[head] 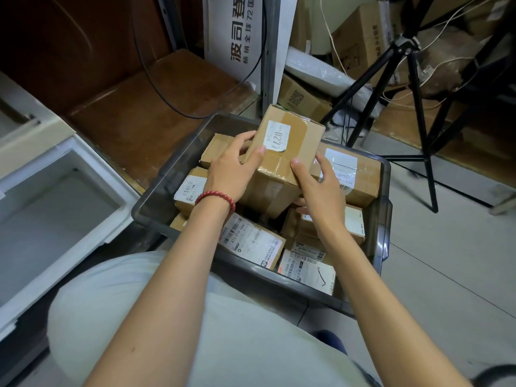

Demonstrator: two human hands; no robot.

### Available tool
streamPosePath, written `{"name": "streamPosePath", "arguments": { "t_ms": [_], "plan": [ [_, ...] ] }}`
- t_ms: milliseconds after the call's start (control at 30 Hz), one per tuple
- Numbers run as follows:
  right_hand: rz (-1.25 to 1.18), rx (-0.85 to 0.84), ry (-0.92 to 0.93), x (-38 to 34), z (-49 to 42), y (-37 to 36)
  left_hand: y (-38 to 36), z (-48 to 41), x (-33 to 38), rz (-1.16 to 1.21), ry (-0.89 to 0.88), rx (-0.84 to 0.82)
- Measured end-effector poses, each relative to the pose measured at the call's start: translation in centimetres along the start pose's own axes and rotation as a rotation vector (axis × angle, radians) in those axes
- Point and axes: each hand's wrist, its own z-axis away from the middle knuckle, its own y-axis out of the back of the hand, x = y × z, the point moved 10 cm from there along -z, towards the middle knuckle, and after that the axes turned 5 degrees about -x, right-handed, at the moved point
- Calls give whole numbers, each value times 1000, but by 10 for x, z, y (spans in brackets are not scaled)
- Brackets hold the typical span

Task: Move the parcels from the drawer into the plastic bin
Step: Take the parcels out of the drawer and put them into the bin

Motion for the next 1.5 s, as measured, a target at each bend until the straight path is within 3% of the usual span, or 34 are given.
{"name": "streamPosePath", "arguments": {
  "t_ms": [333, 600, 800, 1033, 1233, 1400, 1500],
  "plan": [
    [91, 12, 93, -38, 6, 5, 33, 3, -8, 65, 1, 155],
    [374, 5, 170, -47, 9, -4, 26, 26, -35, 74, 57, 74],
    [207, -4, 111, -28, 1, -1, 21, 18, -32, 30, 31, 35],
    [288, 29, 120, -37, -5, -9, 16, 4, -26, 41, 82, 43],
    [184, 44, 139, -45, -6, 28, 34, 8, 12, -53, -71, 135],
    [286, -14, 85, -24, -8, -1, 15, 8, -30, -54, 137, 42],
    [255, -20, 102, -29, -15, 3, 10, 0, -20, 14, 84, 52]
  ]
}}
